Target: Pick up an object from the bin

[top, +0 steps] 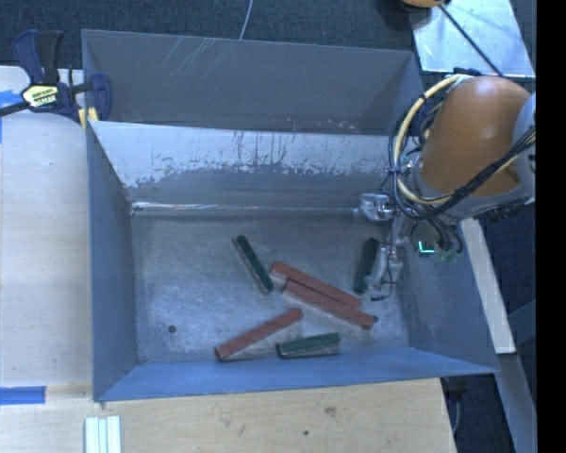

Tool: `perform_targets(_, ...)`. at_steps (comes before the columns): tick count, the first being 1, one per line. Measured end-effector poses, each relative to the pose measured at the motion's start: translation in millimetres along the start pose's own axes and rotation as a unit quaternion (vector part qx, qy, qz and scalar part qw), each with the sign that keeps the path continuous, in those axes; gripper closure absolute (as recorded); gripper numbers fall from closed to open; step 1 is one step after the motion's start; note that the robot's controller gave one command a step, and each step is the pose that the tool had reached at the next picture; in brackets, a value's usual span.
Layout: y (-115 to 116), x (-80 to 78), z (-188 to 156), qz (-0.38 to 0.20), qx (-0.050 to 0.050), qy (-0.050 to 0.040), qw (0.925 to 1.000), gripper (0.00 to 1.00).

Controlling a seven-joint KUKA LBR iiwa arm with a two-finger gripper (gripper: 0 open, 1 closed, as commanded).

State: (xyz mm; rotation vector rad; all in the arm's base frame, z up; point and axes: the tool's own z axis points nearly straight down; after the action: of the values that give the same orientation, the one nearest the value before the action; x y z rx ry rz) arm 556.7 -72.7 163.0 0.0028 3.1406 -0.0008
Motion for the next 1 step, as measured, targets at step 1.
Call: perform_targets(1,0.1,-0.9,-1.2,-0.001,0.000,-0.0015,1.0000,0.00)
